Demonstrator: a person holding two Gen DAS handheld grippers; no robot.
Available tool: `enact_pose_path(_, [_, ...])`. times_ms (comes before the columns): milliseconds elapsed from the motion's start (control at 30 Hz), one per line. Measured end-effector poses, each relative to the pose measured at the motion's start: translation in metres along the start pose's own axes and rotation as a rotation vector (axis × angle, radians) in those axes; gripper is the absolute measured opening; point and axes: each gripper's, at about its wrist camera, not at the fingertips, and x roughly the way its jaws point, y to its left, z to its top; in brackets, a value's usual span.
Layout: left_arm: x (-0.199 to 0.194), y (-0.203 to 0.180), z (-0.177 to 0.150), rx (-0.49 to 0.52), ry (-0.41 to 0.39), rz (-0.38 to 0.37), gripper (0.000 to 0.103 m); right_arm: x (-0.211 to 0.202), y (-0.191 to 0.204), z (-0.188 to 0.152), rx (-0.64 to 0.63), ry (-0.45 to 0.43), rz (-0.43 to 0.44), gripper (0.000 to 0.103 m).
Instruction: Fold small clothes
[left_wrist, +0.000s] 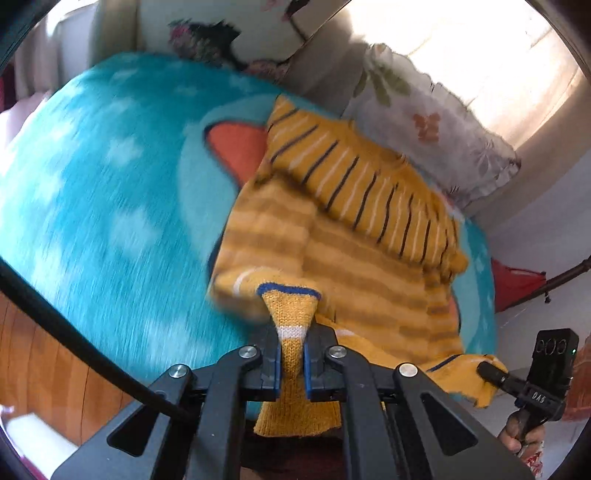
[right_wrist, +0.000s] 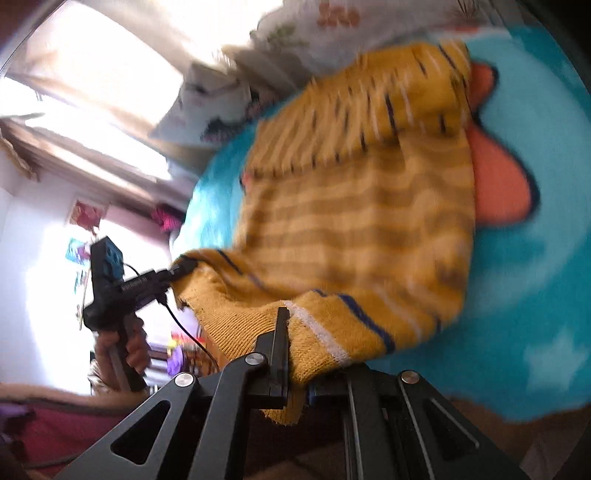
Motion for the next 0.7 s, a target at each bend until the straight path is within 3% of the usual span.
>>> enact_pose_path(133, [0.032,-0.015,0.056,0.056,-0.032,-0.008,0.008,0.002,-0.003,0.063,0.031,-0.105,-0.035,0.008])
enact_pose_path(300, [0.086,-0.014,0.108,0.044,0.005,-0.018,0.008,0.023,-0.025,0.123,0.096,-0.147,-0.108,0.008])
enact_pose_path(433, [0.119,-0.013,0.143,0.028,0.049,-0.032,0.008,0.041,-0.037,0.151,0.130,-0.148,-0.142,0.008])
enact_pose_path(700, [0.171,-0.021,0.183,0.044,0.110,-0.030,0.010,0.069,-0.079,0.196,0.227,-0.141,-0.167,0.010])
